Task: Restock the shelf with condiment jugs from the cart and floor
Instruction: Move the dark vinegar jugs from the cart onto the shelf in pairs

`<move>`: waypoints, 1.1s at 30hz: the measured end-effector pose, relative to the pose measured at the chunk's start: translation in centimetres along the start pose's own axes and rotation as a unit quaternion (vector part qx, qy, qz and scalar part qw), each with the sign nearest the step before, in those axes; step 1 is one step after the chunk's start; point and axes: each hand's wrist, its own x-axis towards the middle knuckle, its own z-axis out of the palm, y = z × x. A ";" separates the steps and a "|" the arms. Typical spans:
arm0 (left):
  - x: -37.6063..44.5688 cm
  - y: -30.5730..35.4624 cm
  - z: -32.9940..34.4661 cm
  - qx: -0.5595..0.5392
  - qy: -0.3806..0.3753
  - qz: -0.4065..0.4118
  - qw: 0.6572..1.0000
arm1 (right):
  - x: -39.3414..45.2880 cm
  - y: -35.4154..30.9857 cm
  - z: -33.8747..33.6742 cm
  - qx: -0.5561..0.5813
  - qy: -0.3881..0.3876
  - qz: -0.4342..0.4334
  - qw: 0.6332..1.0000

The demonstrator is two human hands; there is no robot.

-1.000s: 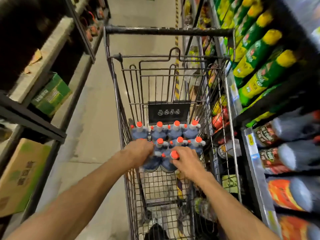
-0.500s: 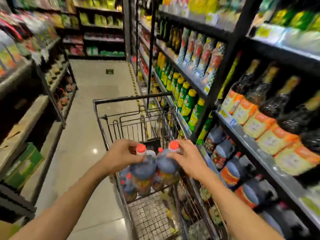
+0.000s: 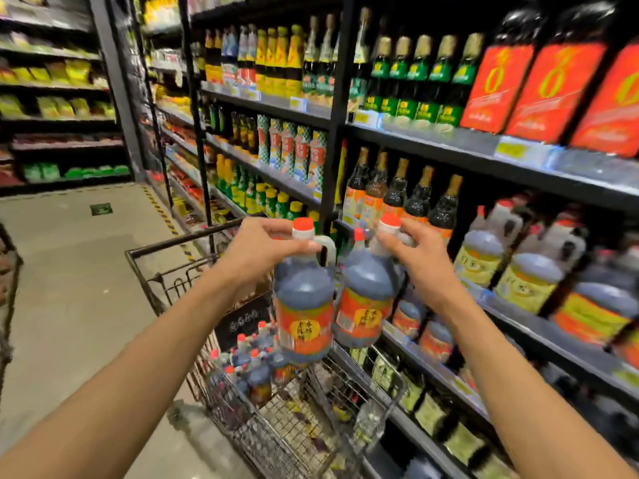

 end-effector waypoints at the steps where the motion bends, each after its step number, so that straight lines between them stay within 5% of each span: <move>1: -0.5 0.7 0.6 -0.007 -0.011 0.003 1.000 | -1.0 -1.0 -0.8 -0.005 0.017 -0.004 1.000; 21: -5.9 8.7 23.9 -0.132 -0.334 0.024 0.933 | -19.8 -10.0 -20.3 -0.021 0.249 0.081 0.965; 33: -7.3 8.7 45.2 -0.118 -0.371 0.012 0.921 | -27.0 -3.3 -37.0 -0.039 0.318 0.140 0.937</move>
